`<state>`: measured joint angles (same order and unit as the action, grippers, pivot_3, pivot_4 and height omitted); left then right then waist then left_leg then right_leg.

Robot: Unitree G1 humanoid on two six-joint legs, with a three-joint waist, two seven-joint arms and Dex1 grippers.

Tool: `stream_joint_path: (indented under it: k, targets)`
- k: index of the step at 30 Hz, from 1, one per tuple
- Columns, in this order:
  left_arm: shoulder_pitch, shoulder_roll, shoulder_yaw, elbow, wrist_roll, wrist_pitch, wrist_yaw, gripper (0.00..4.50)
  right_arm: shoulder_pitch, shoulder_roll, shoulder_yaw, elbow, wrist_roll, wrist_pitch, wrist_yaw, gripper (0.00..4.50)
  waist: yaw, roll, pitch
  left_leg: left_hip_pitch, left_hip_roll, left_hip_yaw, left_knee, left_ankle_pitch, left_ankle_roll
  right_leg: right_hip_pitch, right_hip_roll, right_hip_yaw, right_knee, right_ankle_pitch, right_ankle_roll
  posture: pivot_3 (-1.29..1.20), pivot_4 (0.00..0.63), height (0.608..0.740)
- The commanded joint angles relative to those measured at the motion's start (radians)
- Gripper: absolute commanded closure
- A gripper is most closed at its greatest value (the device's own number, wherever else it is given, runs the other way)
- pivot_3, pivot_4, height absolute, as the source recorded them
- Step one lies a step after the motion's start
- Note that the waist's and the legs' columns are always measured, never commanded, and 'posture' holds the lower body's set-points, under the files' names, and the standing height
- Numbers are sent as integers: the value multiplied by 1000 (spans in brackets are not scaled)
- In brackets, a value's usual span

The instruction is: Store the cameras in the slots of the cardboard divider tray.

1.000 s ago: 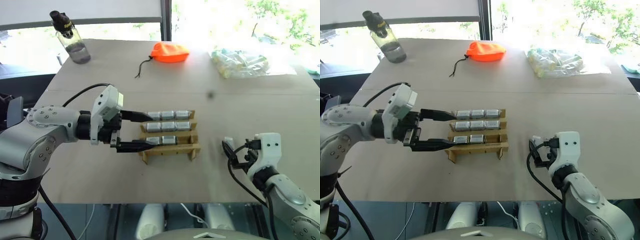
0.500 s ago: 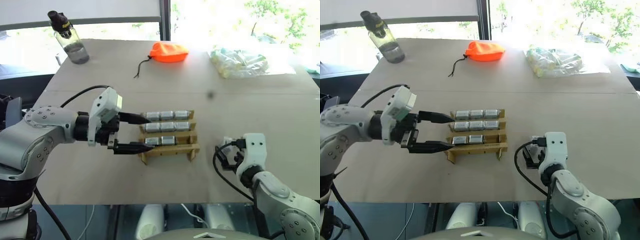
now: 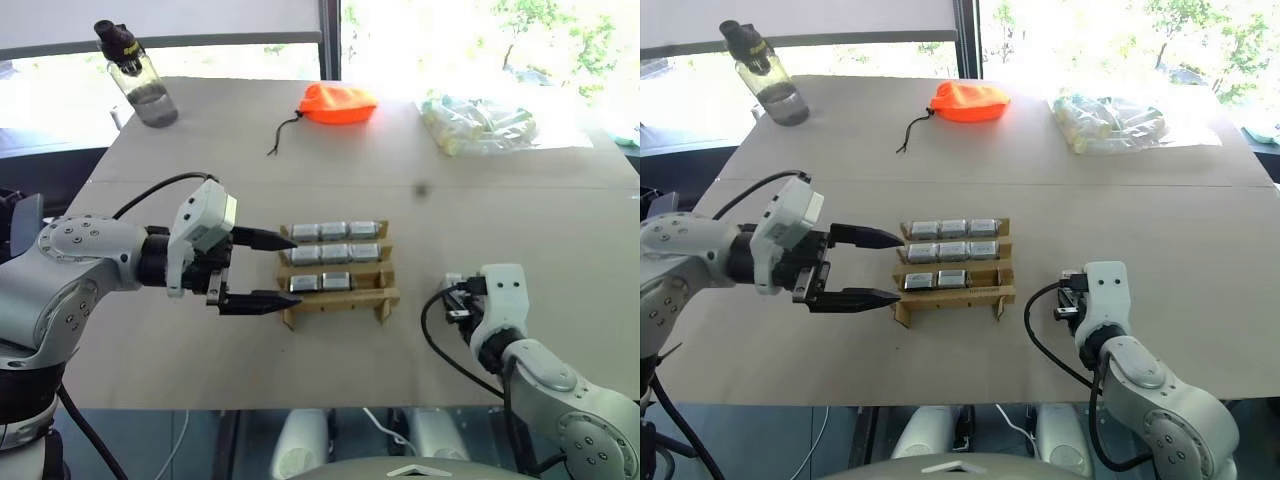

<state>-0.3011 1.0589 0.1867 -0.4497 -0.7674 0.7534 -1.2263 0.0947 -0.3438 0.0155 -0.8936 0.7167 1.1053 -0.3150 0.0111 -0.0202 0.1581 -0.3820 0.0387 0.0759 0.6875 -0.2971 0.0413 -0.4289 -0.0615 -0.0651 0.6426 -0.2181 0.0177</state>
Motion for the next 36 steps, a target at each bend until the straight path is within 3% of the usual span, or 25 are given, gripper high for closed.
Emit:
stream_joint_path:
  k: [1, 6, 9, 13, 18, 26, 36]
  targets:
    - [7, 3, 22, -14, 5, -34, -1, 0, -64, -189, 62, -32, -110, -135, 223, 3753, -1, 0, 0, 0, 0, 0, 0, 0, 0, 0, 0, 0, 0, 0, 1, 0, 150, 726]
    - [45, 9, 53, -36, -12, -35, 10, 0, -152, -463, 127, 54, -247, -457, 657, 3753, -1, 0, 0, 0, 0, 0, -1, 0, 0, -1, 2, 0, -1, -1, 2, 0, 150, 726]
    - [78, 8, 81, -51, -11, -68, -7, 0, -273, -558, 129, 190, -241, -640, 985, 3753, -2, 0, 1, 0, 0, 0, -1, 0, 0, -1, 4, 0, -1, -1, 1, 0, 150, 726]
    - [100, 7, 104, -70, -16, -88, -6, 0, -458, -577, 186, 359, -227, -717, 1277, 3753, 1, -1, 1, 0, 1, -1, 0, 0, 0, -1, 4, 0, -1, 1, -2, 0, 150, 726]
    - [156, -17, 174, -119, -22, -119, 25, 0, -700, -464, 315, 565, -250, -704, 1498, 3753, -1, -1, 1, 0, 1, 0, 0, 0, 0, -1, 4, 0, -1, 1, -2, 0, 150, 726]
    - [271, -27, 299, -216, -56, -102, 79, 0, -841, -298, 412, 819, -396, -809, 1601, 3753, 3, -1, 2, -3, 0, -1, 0, 0, 0, -2, 0, -2, -1, 1, -2, 0, 150, 726]
    - [343, 1, 373, -232, -61, -90, 84, 0, -870, -247, 420, 926, -479, -810, 1663, 3753, 0, -1, 2, -2, 0, -2, 0, 0, 0, -1, 0, -3, 0, 1, -2, 0, 150, 726]
